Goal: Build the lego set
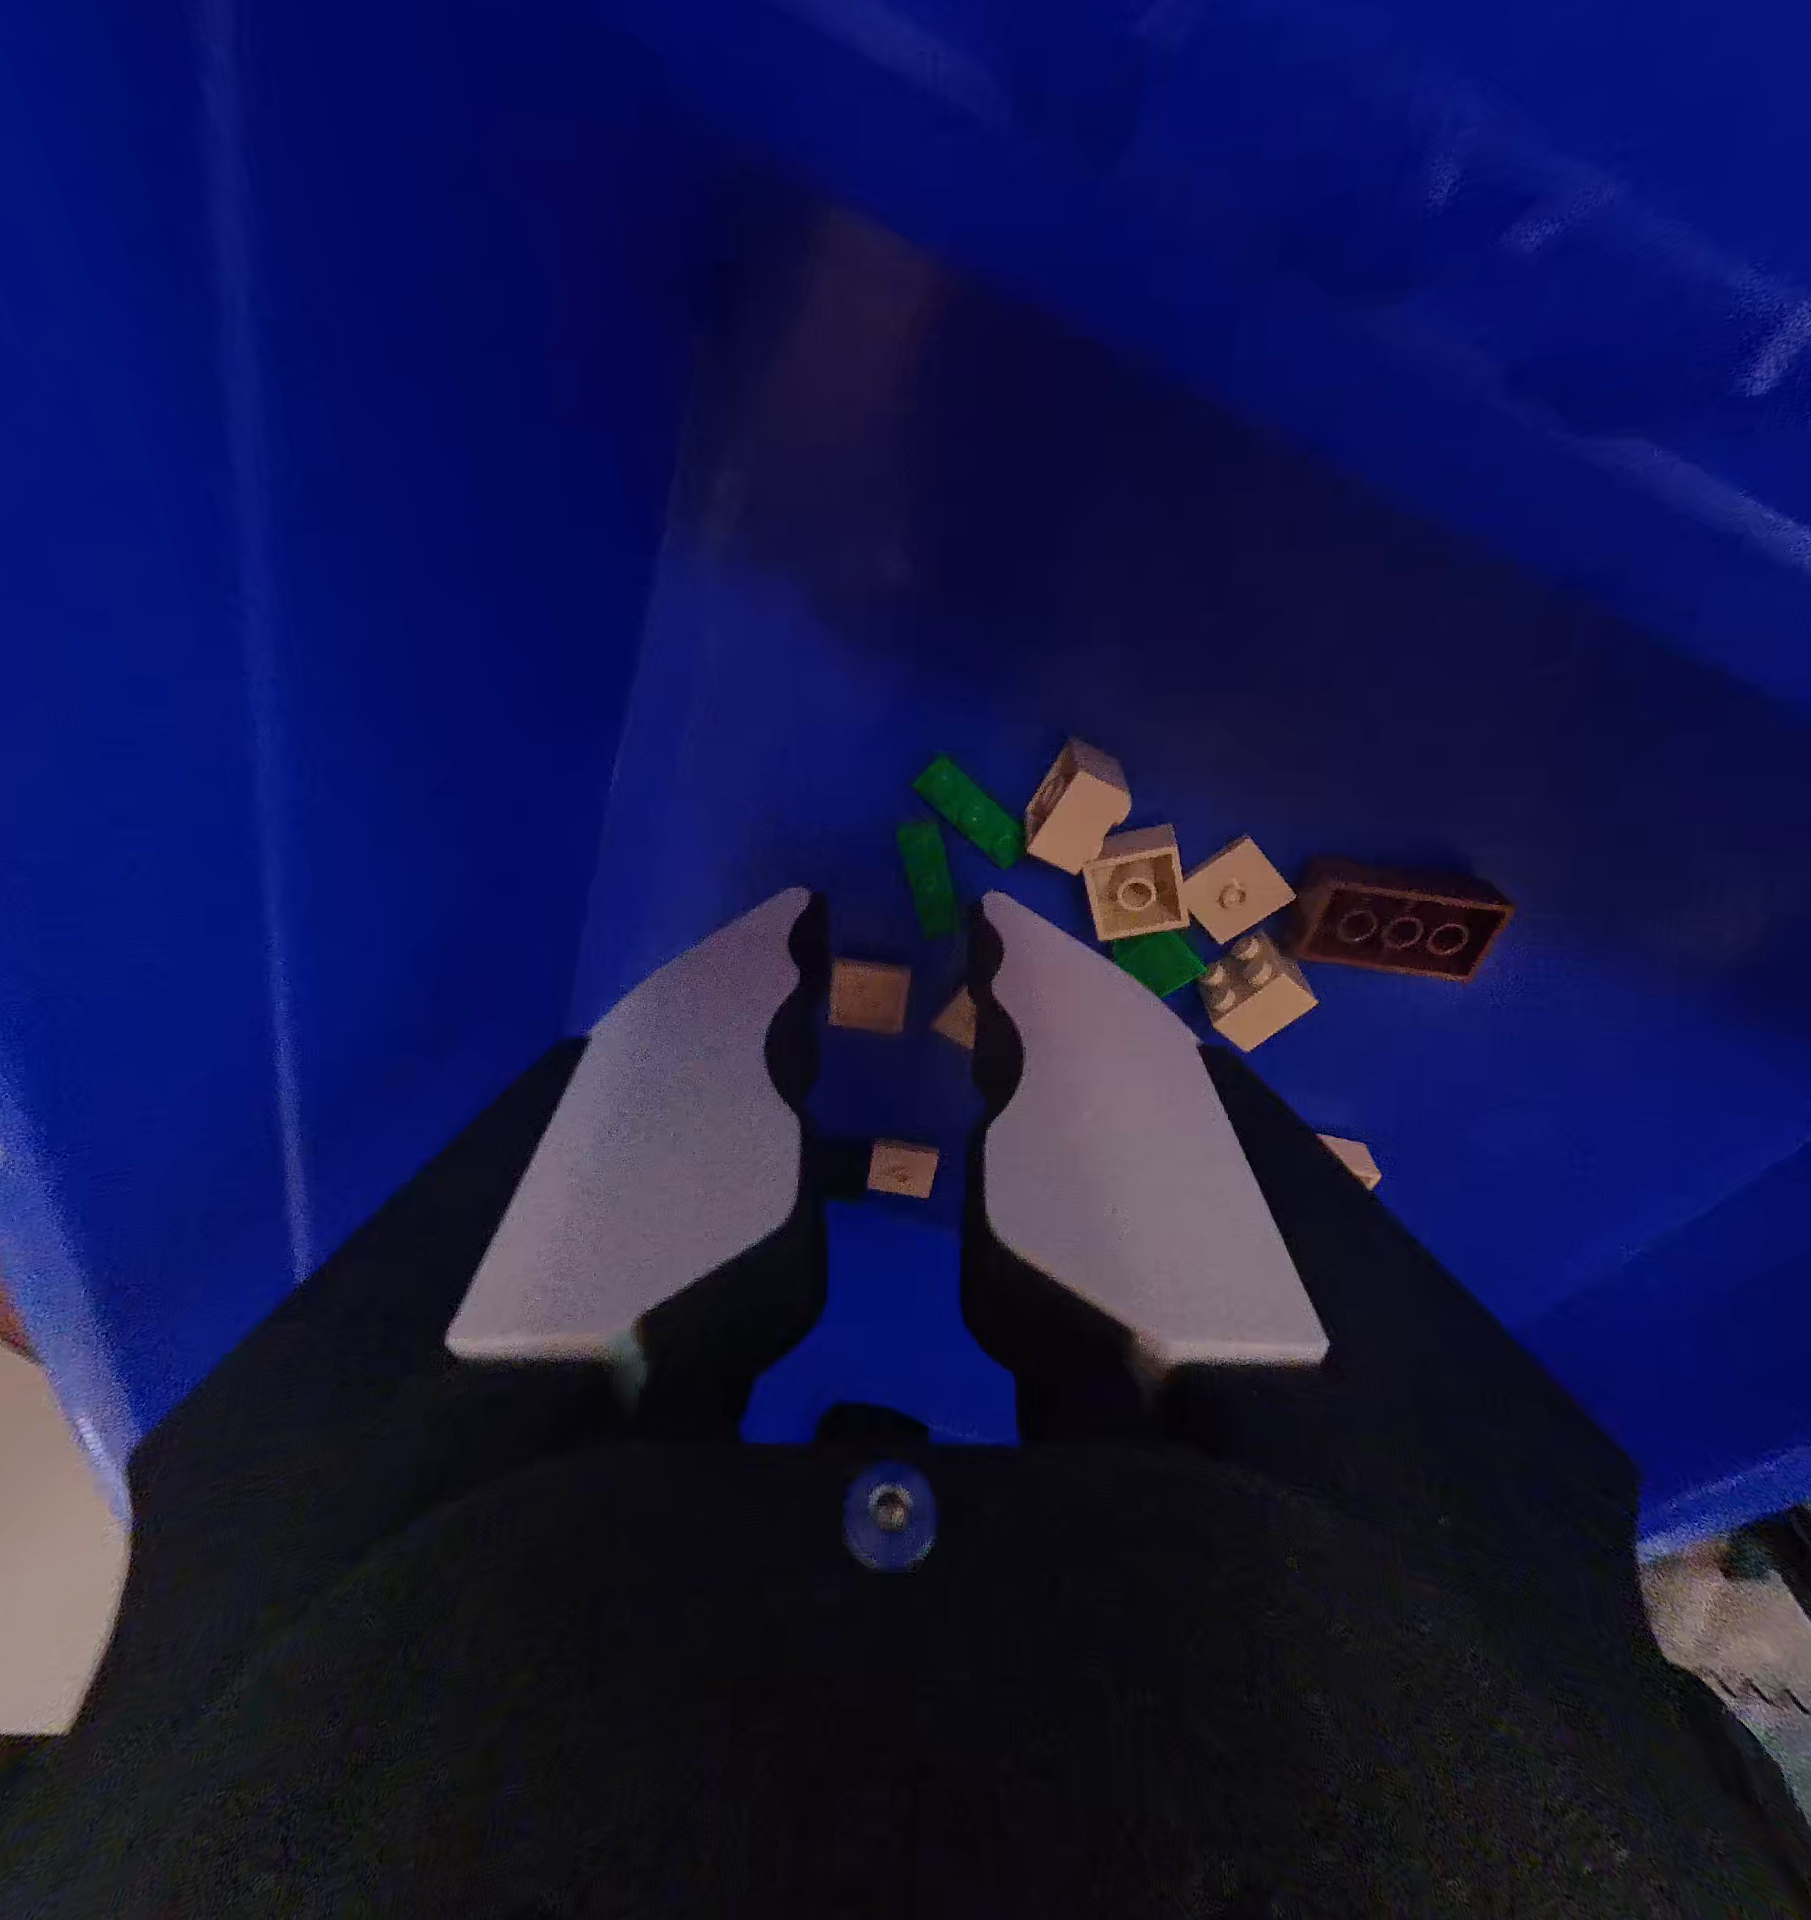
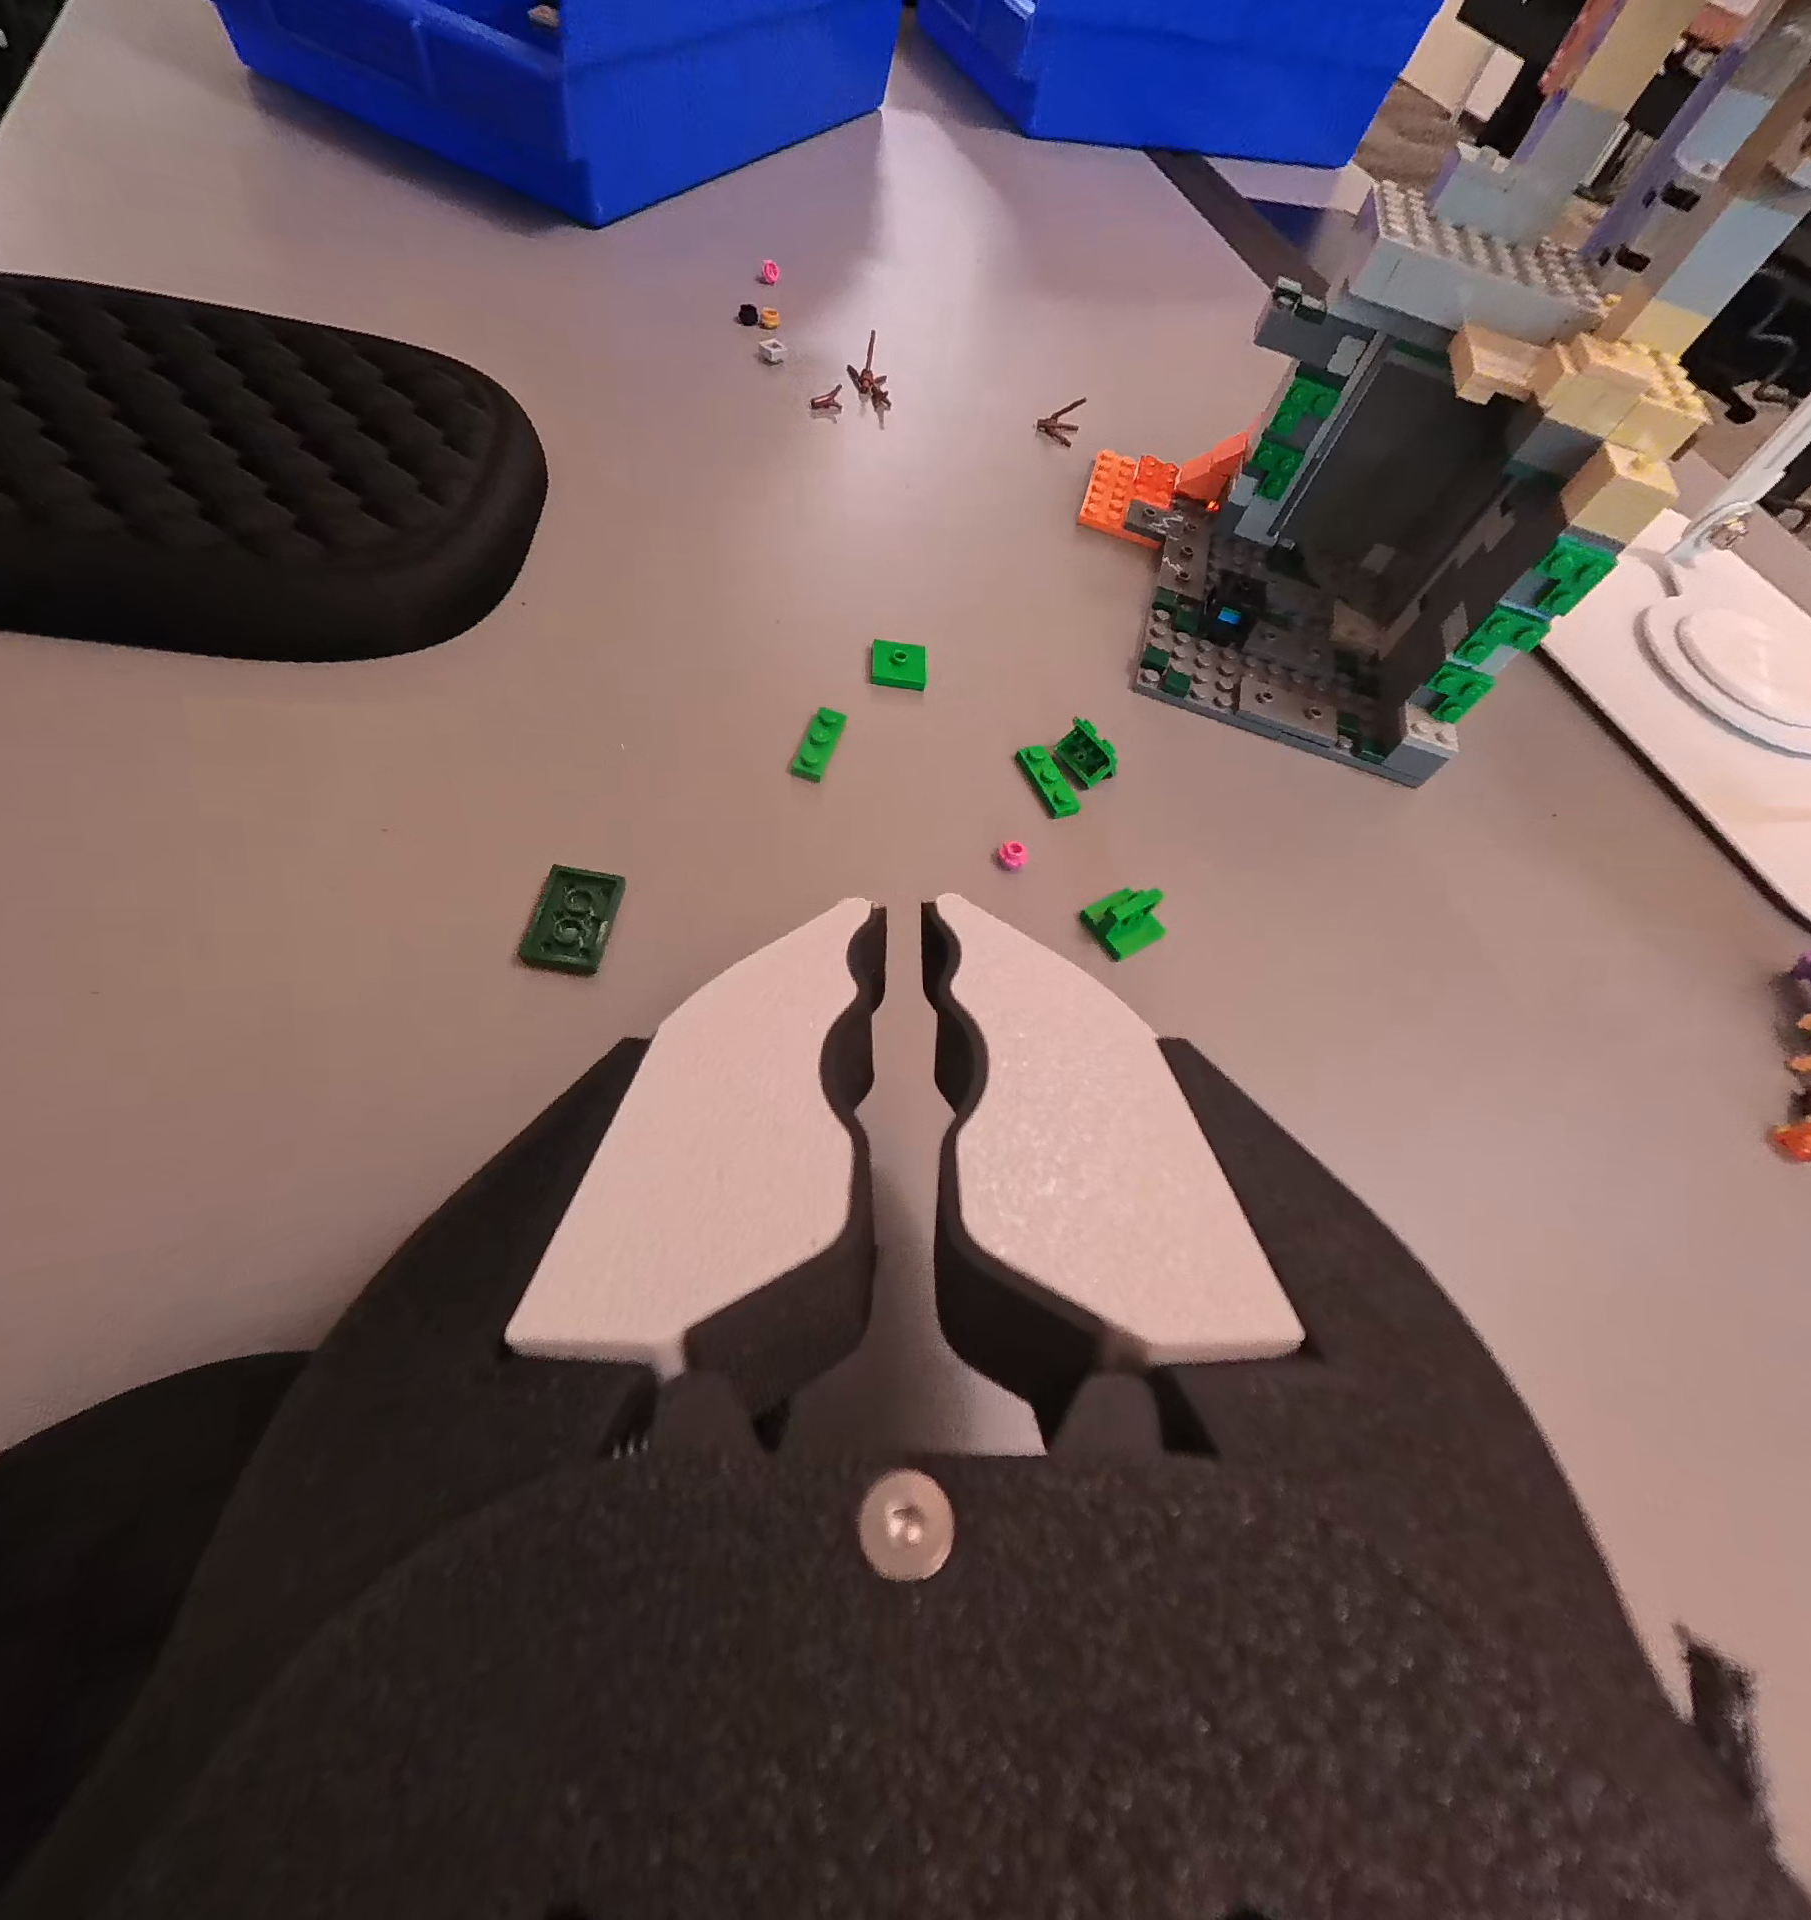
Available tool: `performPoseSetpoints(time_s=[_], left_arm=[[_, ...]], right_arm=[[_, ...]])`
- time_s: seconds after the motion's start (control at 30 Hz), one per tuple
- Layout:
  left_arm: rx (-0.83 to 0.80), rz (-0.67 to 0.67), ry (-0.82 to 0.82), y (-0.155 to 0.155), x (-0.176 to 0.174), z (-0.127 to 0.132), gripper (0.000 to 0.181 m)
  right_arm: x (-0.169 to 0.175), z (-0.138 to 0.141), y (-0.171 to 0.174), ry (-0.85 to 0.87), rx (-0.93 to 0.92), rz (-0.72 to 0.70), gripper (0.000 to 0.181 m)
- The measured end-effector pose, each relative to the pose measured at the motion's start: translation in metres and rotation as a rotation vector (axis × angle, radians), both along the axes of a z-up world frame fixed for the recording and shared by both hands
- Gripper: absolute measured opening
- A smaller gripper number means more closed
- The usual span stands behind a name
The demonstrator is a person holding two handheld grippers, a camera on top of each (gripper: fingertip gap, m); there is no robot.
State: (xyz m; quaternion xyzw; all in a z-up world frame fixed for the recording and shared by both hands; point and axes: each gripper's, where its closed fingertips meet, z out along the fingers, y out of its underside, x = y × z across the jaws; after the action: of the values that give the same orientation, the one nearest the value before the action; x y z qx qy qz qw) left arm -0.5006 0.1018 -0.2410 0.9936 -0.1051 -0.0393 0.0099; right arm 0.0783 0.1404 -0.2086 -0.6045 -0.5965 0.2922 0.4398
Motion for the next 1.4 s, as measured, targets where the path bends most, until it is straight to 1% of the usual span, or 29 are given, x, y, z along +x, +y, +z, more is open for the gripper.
performPoseSetpoints(time_s=[0.17,0.23,0.3,0.4,0.47,0.53,0.6,0.67,0.73,0.77,0.83,0.93,1.0,1.07,1.13,1.23,1.27,1.33,1.4], left_arm=[[-0.063,0.02,-0.055,-0.005,0.0,-0.012,0.023],[-0.051,0.042,-0.078,-0.003,-0.002,-0.013,0.021],[-0.027,0.054,-0.073,-0.002,-0.007,-0.013,0.008],[-0.023,0.074,-0.095,-0.005,-0.004,-0.011,0.008],[0.019,0.037,-0.067,-0.003,-0.001,0.004,0.008],[0.115,-0.011,-0.089,0.008,0.02,0.036,0.008],[0.198,-0.124,-0.08,0.019,0.055,0.074,0.008],[0.268,-0.277,-0.058,0.029,0.105,0.108,0.007],[0.303,-0.447,-0.067,0.036,0.169,0.128,0.008],[0.3,-0.533,-0.073,0.037,0.203,0.13,0.007],[0.273,-0.716,-0.096,0.034,0.273,0.118,0.007],[0.221,-0.948,-0.166,0.021,0.371,0.081,0.007],[0.188,-1.057,-0.216,0.012,0.422,0.056,0.007],[0.157,-1.135,-0.261,0.006,0.458,0.037,0.007],[0.129,-1.179,-0.29,0.002,0.482,0.021,0.007],[0.103,-1.233,-0.323,-0.003,0.505,0.006,0.007],[0.104,-1.245,-0.325,-0.004,0.509,0.002,0.008],[0.12,-1.252,-0.325,-0.002,0.514,0.0,0.018],[0.143,-1.244,-0.336,0.0,0.514,0.002,0.023]], right_arm=[[0.001,-0.002,0.001,-0.003,-0.008,-0.001,0.006],[0.001,-0.003,0.001,-0.004,-0.012,-0.001,0.006],[0.001,-0.004,0.001,-0.007,-0.013,0.001,0.006],[0.001,-0.004,0.0,-0.015,-0.001,0.0,0.006],[0.001,-0.003,0.001,-0.015,0.0,0.0,0.006],[0.001,-0.003,0.001,-0.011,-0.003,0.002,0.006],[0.0,-0.004,0.0,-0.01,-0.007,0.006,0.006],[-0.001,-0.004,-0.001,-0.012,-0.008,0.012,0.006],[-0.002,-0.005,-0.002,-0.015,-0.003,0.017,0.006],[-0.001,-0.005,-0.003,-0.016,0.002,0.018,0.006],[0.0,-0.004,-0.003,-0.015,0.01,0.016,0.006],[0.002,-0.002,0.0,-0.011,0.016,0.002,0.006],[0.004,-0.001,0.002,-0.003,0.013,-0.007,0.005],[0.004,0.001,0.003,0.002,0.01,-0.012,0.005],[0.005,0.001,0.003,0.002,0.01,-0.016,0.005],[0.006,-0.001,0.003,-0.005,0.012,-0.018,0.005],[0.006,-0.001,0.003,-0.008,0.013,-0.018,0.005],[0.006,-0.003,0.003,-0.015,0.014,-0.017,0.005],[0.006,-0.004,0.003,-0.019,0.011,-0.015,0.005]])
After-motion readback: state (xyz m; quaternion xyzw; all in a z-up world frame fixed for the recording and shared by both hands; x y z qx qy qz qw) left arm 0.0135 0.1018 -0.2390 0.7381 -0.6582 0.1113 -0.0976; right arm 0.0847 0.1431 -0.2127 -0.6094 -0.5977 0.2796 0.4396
